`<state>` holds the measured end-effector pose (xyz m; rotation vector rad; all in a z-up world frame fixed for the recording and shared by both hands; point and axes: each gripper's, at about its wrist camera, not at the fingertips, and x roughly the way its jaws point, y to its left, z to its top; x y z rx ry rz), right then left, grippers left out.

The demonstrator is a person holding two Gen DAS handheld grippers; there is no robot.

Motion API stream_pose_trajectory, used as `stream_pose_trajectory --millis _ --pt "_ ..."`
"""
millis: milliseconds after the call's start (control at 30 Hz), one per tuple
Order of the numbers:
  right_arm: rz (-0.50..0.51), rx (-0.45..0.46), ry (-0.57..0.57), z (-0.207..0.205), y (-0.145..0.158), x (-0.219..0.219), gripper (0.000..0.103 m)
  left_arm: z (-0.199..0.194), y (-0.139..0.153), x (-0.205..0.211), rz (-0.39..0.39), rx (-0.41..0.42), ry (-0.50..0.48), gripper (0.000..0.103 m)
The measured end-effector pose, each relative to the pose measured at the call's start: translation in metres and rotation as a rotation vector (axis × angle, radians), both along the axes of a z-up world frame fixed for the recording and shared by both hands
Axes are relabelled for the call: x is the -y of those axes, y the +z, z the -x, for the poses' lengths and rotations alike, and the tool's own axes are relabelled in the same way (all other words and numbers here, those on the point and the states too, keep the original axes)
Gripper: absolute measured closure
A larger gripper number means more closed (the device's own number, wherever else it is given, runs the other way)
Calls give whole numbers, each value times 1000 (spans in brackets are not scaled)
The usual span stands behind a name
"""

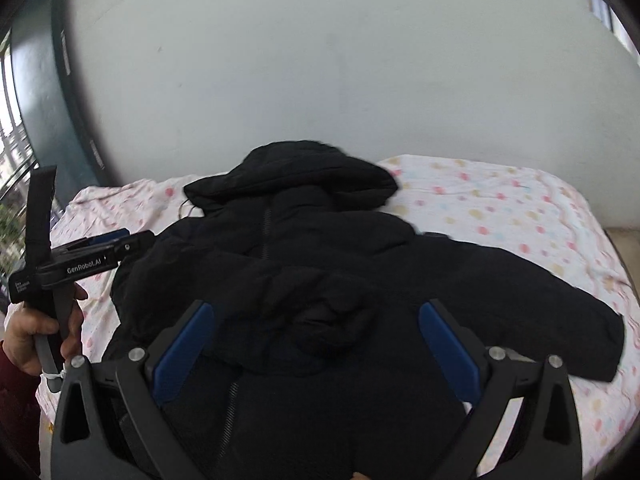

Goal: Fold large clothes
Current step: 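Lay the sleeve on the jacket front and open the left tool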

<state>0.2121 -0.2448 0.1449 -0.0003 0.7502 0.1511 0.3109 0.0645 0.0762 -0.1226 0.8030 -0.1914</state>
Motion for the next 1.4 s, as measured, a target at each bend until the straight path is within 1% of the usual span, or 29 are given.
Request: stream_pose_trajectory --millis 67,133,233,267,333,400,467,500,533,600,700,767,833,900,967,1000,1067,1133,1167,1233,1400 --pt "22 -20 31 -18 -14 -21 0 -4 -17 -11 -20 -27 16 29" --pt "48 -54 67 -39 -38 -44 0 -7 -39 -15 -36 -57 14 30" --pt "70 -103 85 -63 -71 -60 0 -5 -62 -9 -49 -75 -11 30" --pt "80 -117 88 -71 -84 -64 0 -5 -71 -2 -68 -88 -27 30" --pt "124 -150 64 -82 -105 -64 0 -6 -85 11 -101 -106 -55 29" --pt "136 -192 39 -89 -125 -56 0 -9 -95 23 -117 -121 -75 29" --pt "116 -223 30 -91 -138 -46 0 -12 -105 29 -111 -132 -74 28" --pt "90 -228 29 -90 -145 -37 0 -14 -107 29 -106 -139 -71 28" --pt "74 -231 25 -89 -147 -32 0 -16 -109 29 -99 -147 -64 28" --pt "61 -240 24 -88 -147 -25 0 -15 -102 29 -97 -150 -63 28" --pt "89 -248 40 -83 -138 -25 0 -7 -80 26 -102 -122 -66 29" --pt "104 -223 53 -76 -122 -28 0 0 -63 23 -84 -78 -68 29" --pt "120 -179 65 -70 -107 -34 0 3 -49 26 -93 -37 -70 29" --pt "137 -132 79 -67 -96 -39 0 1 -43 34 -108 -12 -70 29" --pt "153 -116 80 -70 -94 -44 0 -7 -49 42 -113 -29 -72 29" --pt "162 -127 71 -73 -100 -44 0 -11 -57 46 -107 -52 -70 29" --pt "167 -176 47 -81 -119 -40 0 -16 -77 52 -110 -97 -64 29" --pt "143 -215 42 -89 -139 -31 0 -20 -98 57 -144 -126 -61 28" --pt "133 -230 43 -90 -145 -29 0 -19 -102 59 -160 -127 -59 27" --pt "108 -236 50 -90 -151 -26 0 -18 -103 61 -181 -114 -57 26" --pt "110 -241 52 -86 -146 -24 0 -23 -95 63 -186 -138 -50 26"
